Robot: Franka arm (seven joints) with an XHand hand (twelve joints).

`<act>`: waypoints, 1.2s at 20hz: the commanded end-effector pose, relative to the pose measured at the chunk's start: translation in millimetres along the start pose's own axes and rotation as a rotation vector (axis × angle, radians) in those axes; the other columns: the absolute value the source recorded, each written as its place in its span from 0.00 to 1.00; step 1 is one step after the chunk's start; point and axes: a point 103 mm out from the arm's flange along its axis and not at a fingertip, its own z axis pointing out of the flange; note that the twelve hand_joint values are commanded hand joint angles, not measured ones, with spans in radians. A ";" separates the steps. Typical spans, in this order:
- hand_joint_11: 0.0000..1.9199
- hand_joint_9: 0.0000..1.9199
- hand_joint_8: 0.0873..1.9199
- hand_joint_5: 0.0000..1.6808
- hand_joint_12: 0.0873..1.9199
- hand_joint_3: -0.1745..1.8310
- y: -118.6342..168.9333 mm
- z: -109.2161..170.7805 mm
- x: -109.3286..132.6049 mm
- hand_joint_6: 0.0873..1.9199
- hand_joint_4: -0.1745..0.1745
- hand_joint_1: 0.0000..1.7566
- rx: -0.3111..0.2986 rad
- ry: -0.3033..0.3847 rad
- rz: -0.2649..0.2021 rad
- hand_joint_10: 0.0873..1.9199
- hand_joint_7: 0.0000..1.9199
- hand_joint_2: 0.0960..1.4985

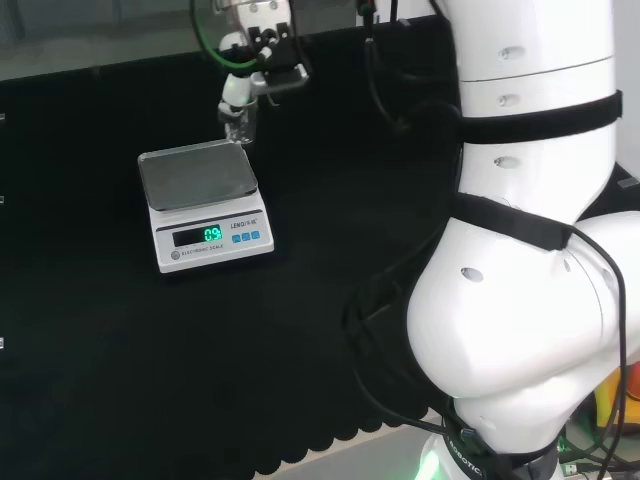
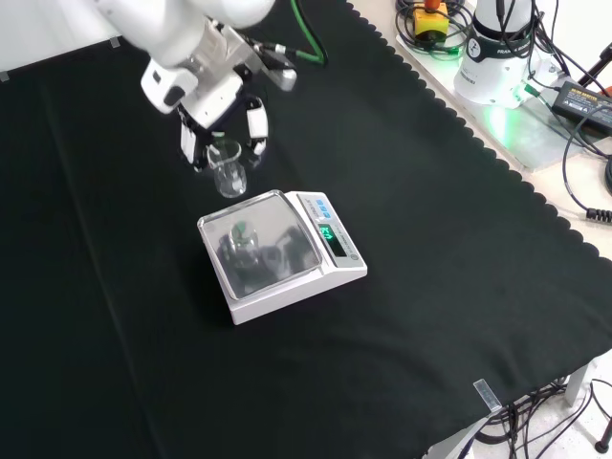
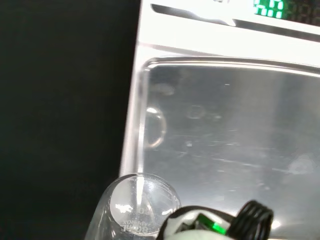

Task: Put the beaker on the electronic balance.

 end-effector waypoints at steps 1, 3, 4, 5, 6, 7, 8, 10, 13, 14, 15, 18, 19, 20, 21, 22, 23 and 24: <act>0.69 0.67 0.35 0.48 0.37 0.44 13.5 8.7 41.0 0.36 0.00 0.60 0.027 -0.027 -0.070 0.08 0.51 0.44; 0.69 0.67 0.35 0.48 0.37 0.44 15.6 10.5 48.2 0.36 0.00 0.60 0.036 -0.040 -0.082 0.08 0.51 0.44; 0.69 0.67 0.35 0.48 0.37 0.44 15.9 11.1 51.3 0.36 0.00 0.60 0.039 -0.044 -0.086 0.08 0.51 0.44; 0.69 0.67 0.35 0.48 0.37 0.44 16.1 12.2 54.3 0.36 0.00 0.60 0.041 -0.049 -0.090 0.08 0.50 0.44; 0.69 0.67 0.35 0.47 0.37 0.44 16.7 13.6 57.4 0.36 0.00 0.60 0.043 -0.052 -0.095 0.08 0.50 0.44; 0.68 0.67 0.35 0.47 0.37 0.44 17.2 15.1 60.2 0.36 0.00 0.60 0.045 -0.056 -0.098 0.08 0.50 0.44; 0.68 0.67 0.35 0.47 0.37 0.44 17.6 17.1 63.0 0.36 0.00 0.60 0.047 -0.058 -0.100 0.08 0.50 0.44; 0.68 0.67 0.35 0.47 0.37 0.44 17.7 21.5 68.2 0.36 0.00 0.60 0.051 -0.058 -0.106 0.07 0.50 0.44; 0.68 0.67 0.36 0.47 0.37 0.44 18.0 26.5 70.8 0.36 0.00 0.60 0.056 -0.055 -0.111 0.07 0.50 0.44; 0.68 0.67 0.36 0.47 0.37 0.44 18.3 27.3 70.6 0.36 0.00 0.60 0.055 -0.057 -0.109 0.07 0.50 0.44; 0.68 0.67 0.36 0.47 0.37 0.44 18.7 27.8 70.6 0.36 0.00 0.60 0.051 -0.057 -0.106 0.07 0.50 0.44; 0.68 0.67 0.36 0.46 0.37 0.44 20.0 31.3 71.7 0.36 0.00 0.60 0.037 -0.055 -0.094 0.07 0.50 0.44; 0.68 0.67 0.36 0.46 0.37 0.44 20.7 33.4 72.6 0.36 0.00 0.60 0.033 -0.058 -0.092 0.07 0.50 0.44; 0.68 0.67 0.36 0.46 0.37 0.44 21.7 36.0 72.8 0.36 0.00 0.60 0.030 -0.058 -0.089 0.07 0.50 0.44; 0.68 0.67 0.36 0.46 0.37 0.44 23.4 38.6 72.8 0.36 0.00 0.60 0.029 -0.056 -0.087 0.07 0.49 0.44; 0.68 0.67 0.36 0.46 0.37 0.44 24.7 40.4 72.6 0.37 0.00 0.60 0.027 -0.054 -0.085 0.07 0.49 0.44; 0.68 0.67 0.36 0.45 0.37 0.44 25.7 41.7 72.8 0.37 0.00 0.60 0.025 -0.057 -0.083 0.07 0.49 0.44; 0.68 0.67 0.36 0.45 0.37 0.44 26.3 42.7 72.7 0.37 0.00 0.60 0.022 -0.060 -0.080 0.07 0.49 0.44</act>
